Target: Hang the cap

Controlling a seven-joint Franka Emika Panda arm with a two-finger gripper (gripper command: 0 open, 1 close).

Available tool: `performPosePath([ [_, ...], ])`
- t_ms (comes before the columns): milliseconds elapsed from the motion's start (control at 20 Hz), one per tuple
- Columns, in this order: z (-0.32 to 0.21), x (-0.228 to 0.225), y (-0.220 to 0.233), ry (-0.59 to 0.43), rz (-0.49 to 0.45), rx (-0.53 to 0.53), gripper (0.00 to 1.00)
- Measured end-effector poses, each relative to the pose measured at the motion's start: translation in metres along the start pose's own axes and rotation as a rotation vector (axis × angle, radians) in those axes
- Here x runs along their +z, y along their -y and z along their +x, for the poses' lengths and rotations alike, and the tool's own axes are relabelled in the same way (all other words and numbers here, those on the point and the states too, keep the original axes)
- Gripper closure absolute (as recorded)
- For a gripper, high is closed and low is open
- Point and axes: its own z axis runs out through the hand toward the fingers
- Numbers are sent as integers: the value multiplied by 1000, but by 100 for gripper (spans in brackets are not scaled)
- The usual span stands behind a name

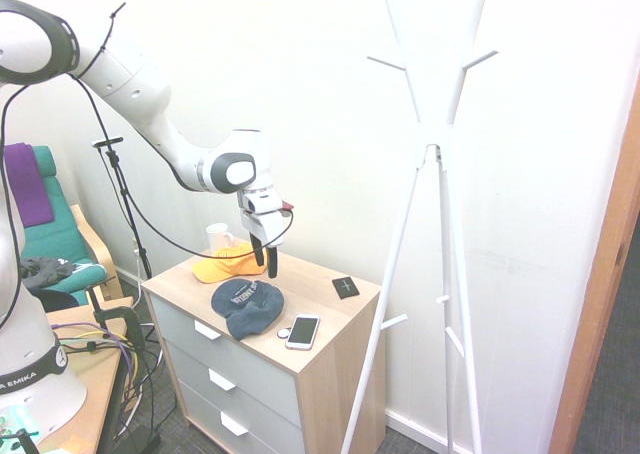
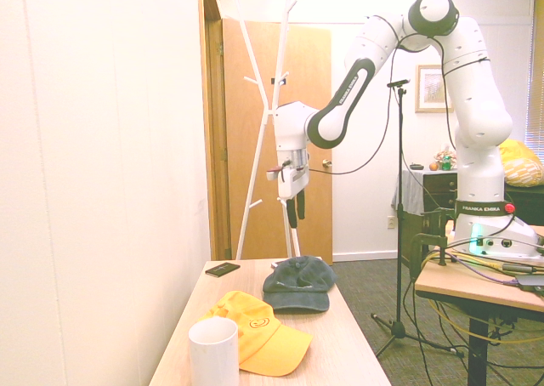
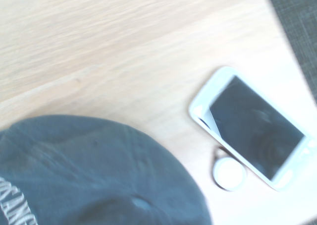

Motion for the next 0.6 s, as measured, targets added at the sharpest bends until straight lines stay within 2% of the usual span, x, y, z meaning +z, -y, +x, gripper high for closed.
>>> performPosePath([
  [300, -30, 60, 36, 0, -66, -51, 0],
  [600, -38, 95, 56, -15, -103, -94, 0],
])
